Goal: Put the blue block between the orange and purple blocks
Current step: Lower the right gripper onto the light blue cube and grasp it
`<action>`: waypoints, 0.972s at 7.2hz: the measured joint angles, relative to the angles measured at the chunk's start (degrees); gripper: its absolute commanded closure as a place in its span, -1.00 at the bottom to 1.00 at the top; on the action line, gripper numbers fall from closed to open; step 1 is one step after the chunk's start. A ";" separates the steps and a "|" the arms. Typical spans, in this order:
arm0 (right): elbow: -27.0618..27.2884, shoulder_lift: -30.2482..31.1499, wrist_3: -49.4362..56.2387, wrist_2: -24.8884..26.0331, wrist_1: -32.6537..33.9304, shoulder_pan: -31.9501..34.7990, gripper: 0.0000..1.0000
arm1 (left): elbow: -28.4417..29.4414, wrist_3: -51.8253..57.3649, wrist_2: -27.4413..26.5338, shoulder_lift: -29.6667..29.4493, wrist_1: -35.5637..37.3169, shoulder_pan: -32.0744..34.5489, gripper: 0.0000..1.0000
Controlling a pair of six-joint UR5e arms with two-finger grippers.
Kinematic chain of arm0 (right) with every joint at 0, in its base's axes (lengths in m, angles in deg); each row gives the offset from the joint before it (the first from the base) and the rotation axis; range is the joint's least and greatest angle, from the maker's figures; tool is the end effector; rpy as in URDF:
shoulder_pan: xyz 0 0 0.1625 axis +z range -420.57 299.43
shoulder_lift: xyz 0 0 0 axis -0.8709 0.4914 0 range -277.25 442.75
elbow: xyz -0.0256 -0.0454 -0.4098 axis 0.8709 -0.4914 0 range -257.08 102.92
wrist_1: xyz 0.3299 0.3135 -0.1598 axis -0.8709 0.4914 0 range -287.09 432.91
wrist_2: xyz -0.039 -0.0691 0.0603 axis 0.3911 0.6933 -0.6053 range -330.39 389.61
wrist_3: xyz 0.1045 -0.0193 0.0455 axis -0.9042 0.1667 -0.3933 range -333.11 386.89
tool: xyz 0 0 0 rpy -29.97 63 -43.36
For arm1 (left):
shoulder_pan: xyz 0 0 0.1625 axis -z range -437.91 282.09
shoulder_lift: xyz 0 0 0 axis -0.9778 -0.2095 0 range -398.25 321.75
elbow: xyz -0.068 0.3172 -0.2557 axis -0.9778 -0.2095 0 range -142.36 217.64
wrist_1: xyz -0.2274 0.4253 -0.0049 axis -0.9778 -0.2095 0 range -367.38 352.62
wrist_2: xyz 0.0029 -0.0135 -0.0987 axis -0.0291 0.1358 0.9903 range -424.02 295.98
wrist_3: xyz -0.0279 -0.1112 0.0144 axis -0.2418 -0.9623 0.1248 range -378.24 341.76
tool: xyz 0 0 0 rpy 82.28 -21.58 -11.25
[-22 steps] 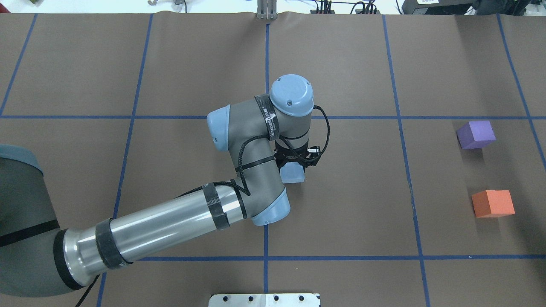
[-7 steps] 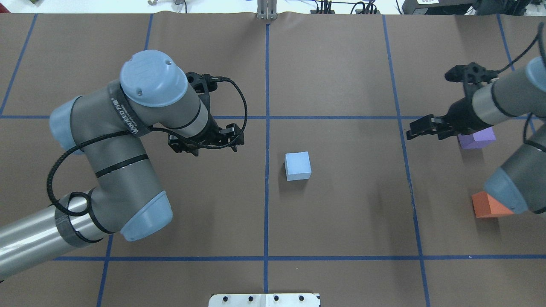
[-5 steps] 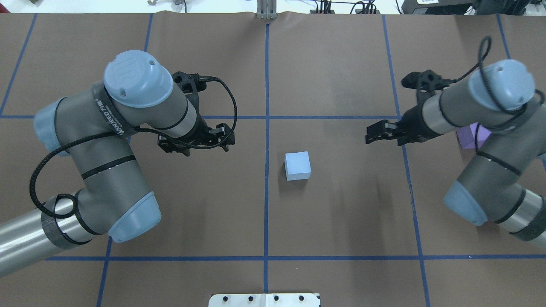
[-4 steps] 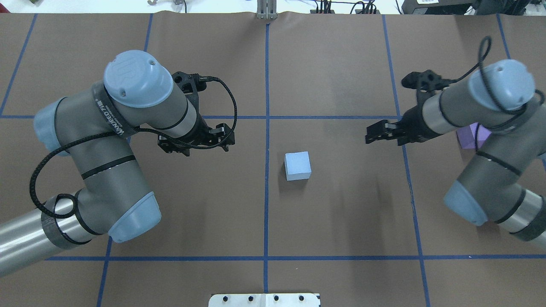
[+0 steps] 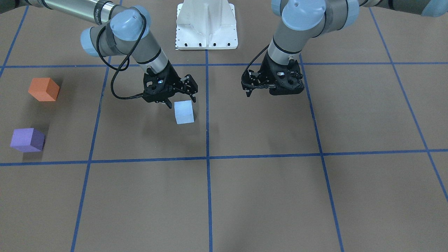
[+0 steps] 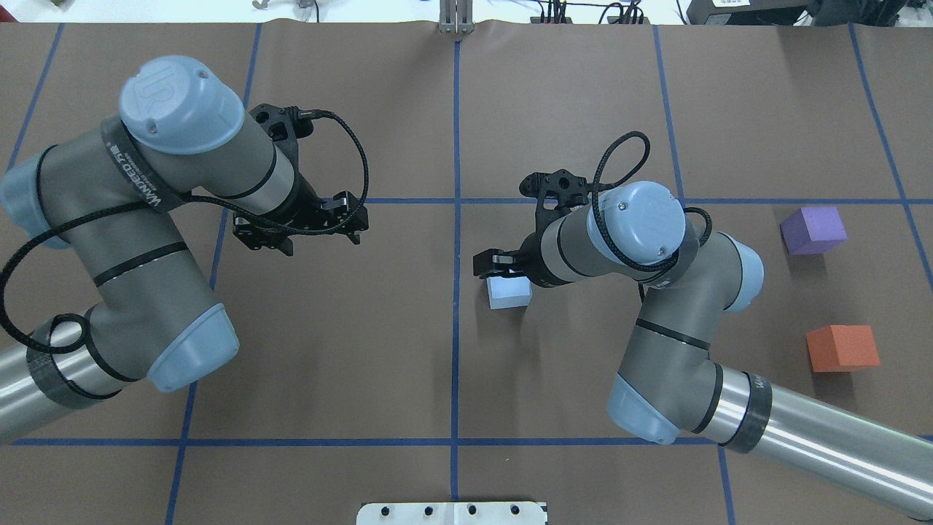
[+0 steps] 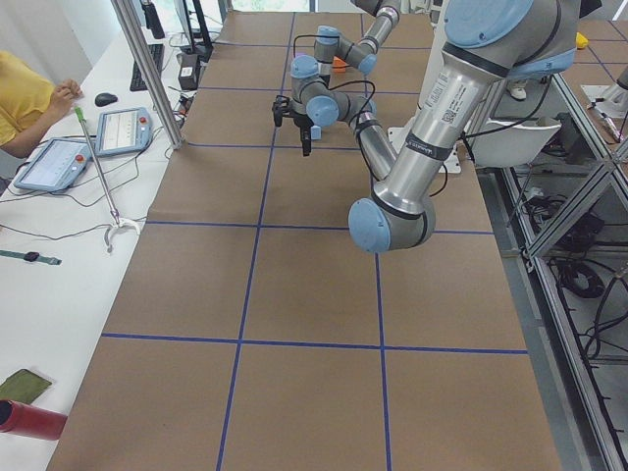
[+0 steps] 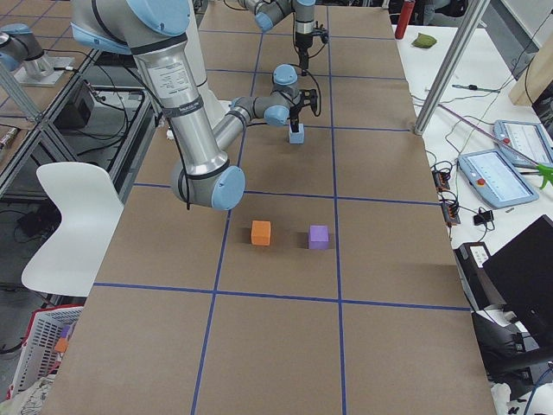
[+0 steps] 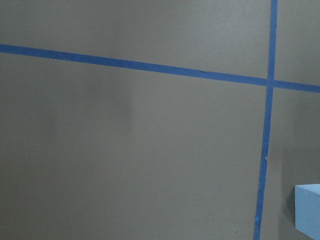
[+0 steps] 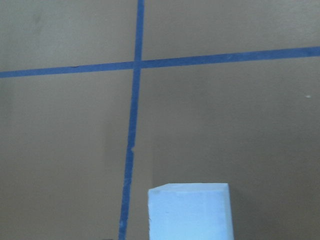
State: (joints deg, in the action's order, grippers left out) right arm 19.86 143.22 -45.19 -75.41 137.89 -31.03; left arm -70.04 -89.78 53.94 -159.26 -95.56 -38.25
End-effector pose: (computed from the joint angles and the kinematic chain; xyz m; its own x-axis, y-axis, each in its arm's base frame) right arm -0.5773 -0.4458 0.2120 0.4805 -0.0692 0.8743 -0.1368 0.9788 0.1527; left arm 0.4587 -0.4830 0.1653 0.5942 -0.1293 -0.7939 0.1180 0.9903 -0.0729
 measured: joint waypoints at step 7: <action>-1.77 -1.54 5.14 8.43 5.36 -3.62 -0.93 | -0.12 0.03 0.25 1.16 -0.22 0.23 -1.00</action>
State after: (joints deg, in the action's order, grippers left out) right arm 18.10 141.68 -40.06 -66.98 143.26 -34.66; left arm -70.16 -89.76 54.19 -158.10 -95.78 -38.02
